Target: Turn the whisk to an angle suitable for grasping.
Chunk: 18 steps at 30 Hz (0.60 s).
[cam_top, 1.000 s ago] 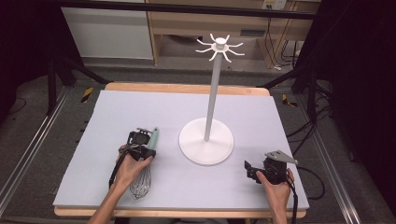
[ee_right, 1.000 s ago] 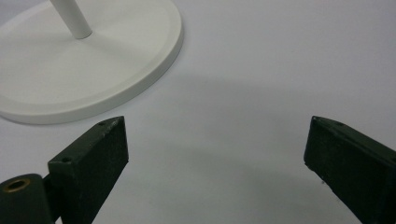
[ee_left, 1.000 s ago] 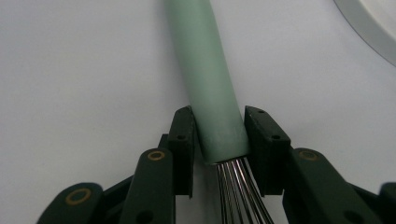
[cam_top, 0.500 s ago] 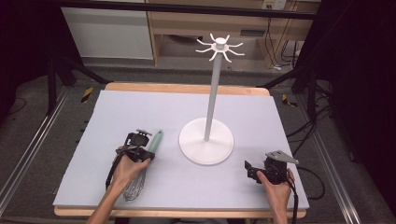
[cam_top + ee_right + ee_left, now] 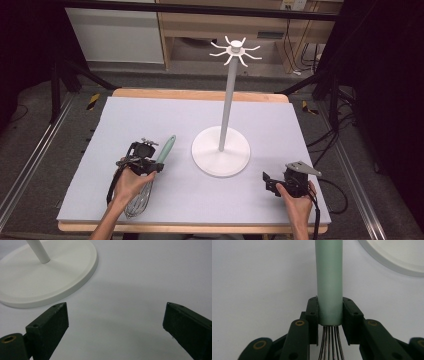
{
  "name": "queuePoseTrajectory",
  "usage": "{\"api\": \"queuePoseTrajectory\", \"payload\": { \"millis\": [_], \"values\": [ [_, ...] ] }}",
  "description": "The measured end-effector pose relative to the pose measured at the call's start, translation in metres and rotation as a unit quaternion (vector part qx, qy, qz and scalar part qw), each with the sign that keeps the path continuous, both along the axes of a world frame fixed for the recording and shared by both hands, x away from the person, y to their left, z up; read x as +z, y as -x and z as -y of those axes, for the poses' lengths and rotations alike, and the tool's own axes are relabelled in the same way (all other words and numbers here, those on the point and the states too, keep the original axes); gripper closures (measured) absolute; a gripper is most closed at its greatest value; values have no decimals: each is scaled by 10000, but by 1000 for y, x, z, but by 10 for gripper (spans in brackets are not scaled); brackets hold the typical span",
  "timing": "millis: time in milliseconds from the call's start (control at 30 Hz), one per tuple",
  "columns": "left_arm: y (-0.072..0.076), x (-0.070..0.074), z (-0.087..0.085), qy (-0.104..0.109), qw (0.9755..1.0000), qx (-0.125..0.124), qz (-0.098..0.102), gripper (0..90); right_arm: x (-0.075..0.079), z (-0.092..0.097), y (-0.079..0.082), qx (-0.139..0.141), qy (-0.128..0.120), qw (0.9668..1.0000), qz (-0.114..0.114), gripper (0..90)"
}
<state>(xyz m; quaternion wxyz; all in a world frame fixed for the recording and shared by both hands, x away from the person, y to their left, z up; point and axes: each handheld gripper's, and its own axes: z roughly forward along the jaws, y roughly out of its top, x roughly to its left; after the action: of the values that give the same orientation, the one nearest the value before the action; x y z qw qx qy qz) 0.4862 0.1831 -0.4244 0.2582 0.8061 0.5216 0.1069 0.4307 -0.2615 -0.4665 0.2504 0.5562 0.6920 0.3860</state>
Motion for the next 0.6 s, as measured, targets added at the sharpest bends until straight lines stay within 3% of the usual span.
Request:
{"api": "queuePoseTrajectory", "payload": {
  "millis": [400, 500, 600],
  "values": [
    [22, 30, -12, 361, 9979, -196, 498, 687, 0, 0, 0, -9, 8, 10000, 10, 68],
    [26, 36, -14, 432, 9962, -235, 715, 688, 0, 0, 1, -6, 6, 10000, 23, 68],
    [29, 40, -16, 562, 9930, -211, 1018, 687, 1, 1, 1, -2, -9, 10000, 49, 69]
  ]
}}
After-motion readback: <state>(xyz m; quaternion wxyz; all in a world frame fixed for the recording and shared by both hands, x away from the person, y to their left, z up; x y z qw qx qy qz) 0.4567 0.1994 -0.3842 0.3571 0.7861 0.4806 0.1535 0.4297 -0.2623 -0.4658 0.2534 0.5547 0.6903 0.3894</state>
